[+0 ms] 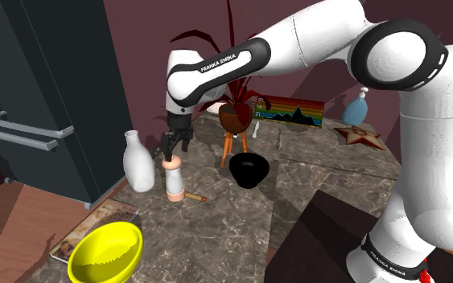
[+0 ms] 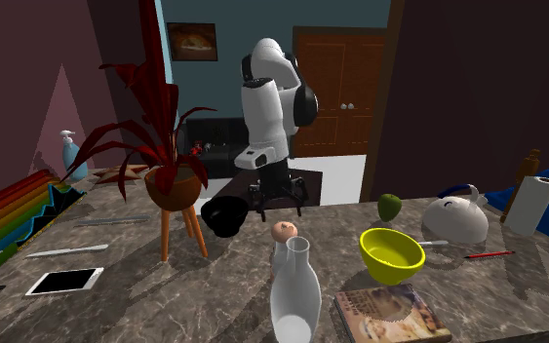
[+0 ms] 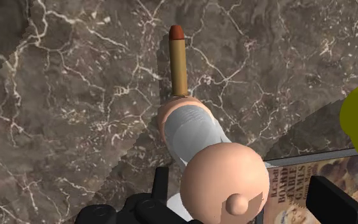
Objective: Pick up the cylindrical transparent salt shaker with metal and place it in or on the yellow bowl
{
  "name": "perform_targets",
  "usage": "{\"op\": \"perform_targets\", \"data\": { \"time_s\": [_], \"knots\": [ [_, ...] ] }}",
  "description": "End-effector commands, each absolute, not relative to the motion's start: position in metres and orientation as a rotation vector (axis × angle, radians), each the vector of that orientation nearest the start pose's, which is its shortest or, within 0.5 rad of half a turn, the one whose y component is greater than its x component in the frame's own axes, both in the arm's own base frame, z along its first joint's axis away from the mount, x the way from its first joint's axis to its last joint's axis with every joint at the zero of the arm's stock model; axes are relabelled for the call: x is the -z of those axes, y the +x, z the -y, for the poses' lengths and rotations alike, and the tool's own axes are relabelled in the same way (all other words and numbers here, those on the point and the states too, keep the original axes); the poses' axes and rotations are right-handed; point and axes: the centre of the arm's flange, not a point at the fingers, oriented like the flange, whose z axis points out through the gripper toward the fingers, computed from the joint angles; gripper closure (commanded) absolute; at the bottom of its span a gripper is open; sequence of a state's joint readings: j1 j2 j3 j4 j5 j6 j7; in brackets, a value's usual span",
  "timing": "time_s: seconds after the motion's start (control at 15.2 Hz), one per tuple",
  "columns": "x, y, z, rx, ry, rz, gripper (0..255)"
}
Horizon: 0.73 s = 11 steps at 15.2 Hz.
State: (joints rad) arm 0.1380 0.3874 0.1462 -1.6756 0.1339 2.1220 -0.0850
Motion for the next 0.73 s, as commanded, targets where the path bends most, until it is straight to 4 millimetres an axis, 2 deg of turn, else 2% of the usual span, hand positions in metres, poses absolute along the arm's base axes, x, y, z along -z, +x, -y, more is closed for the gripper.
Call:
{"op": "perform_targets", "data": {
  "time_s": [0.0,0.33,0.66],
  "knots": [
    [-0.377,0.645,-0.186,0.067,-2.933,0.430,0],
    [-0.353,0.645,-0.190,0.067,-2.933,0.430,0],
    [-0.353,0.645,-0.190,0.067,-2.933,0.430,0]
  ]
}}
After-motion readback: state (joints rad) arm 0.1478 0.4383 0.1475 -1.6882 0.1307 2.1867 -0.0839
